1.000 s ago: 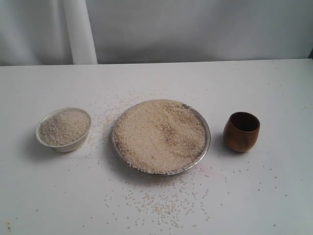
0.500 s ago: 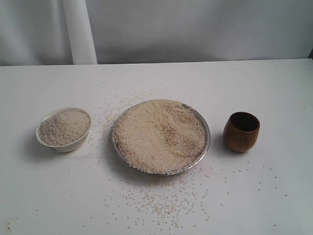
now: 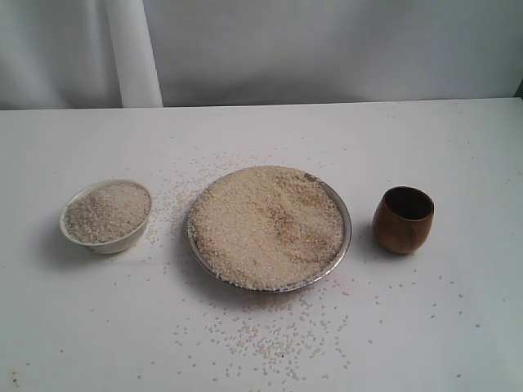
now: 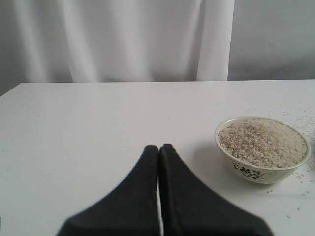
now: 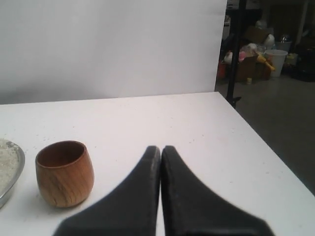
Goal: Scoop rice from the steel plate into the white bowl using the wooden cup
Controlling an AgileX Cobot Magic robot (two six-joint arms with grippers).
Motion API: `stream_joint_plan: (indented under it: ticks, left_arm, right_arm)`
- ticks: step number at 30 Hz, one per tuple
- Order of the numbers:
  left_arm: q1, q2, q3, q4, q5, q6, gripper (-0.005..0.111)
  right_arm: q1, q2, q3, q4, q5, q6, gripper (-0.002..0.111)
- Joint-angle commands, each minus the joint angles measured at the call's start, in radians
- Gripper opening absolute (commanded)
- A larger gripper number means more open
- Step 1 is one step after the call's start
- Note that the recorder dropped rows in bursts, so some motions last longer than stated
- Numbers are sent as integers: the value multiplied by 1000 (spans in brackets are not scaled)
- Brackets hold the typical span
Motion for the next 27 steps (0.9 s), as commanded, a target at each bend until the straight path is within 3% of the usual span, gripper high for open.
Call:
stream_joint_plan:
  ticks: [1,27]
  left_arm:
    - [-3,-3,2,0,-6,-4,0]
    - [-3,-3,2,0,-6,-4,0]
  right_arm:
    - [-8,-6,3,3,119,-7,0]
    - [-8,-6,3,-11,124,-7,0]
